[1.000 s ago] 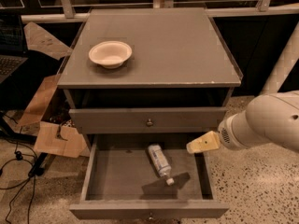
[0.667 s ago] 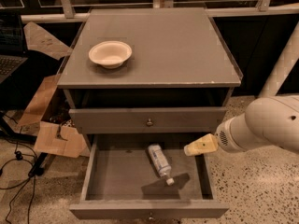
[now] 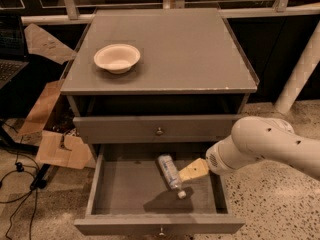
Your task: Pick blue plastic bottle from middle drawer and place on counter
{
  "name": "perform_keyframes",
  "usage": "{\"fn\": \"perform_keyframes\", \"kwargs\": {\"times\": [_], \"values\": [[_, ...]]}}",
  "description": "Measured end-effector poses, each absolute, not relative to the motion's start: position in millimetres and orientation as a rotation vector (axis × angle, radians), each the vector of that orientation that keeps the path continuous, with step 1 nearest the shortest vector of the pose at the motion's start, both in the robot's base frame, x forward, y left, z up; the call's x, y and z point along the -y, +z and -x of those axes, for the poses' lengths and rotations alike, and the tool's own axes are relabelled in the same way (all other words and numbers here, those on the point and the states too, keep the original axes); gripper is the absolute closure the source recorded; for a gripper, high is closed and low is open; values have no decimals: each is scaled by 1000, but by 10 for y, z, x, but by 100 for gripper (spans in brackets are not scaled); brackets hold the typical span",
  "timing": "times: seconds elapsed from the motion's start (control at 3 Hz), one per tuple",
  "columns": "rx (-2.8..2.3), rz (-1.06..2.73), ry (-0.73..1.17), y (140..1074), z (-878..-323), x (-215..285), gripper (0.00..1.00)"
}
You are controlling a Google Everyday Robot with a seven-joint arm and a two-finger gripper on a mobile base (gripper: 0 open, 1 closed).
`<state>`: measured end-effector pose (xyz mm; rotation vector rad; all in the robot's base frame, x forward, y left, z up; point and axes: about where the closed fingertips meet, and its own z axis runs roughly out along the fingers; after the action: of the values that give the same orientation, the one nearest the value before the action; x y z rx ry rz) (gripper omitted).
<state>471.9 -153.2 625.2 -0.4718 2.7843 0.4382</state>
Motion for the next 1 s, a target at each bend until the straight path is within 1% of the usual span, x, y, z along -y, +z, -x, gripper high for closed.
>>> {"fn": "perform_keyframes", "kwargs": {"times": [0.33, 0.67, 1.0], "values": [[-2815, 472, 470, 5848, -4702, 1306, 0], [-2794, 377, 457, 5597, -4712, 1169, 0], [-2762, 321, 470, 5617, -4794, 1135, 0]]}}
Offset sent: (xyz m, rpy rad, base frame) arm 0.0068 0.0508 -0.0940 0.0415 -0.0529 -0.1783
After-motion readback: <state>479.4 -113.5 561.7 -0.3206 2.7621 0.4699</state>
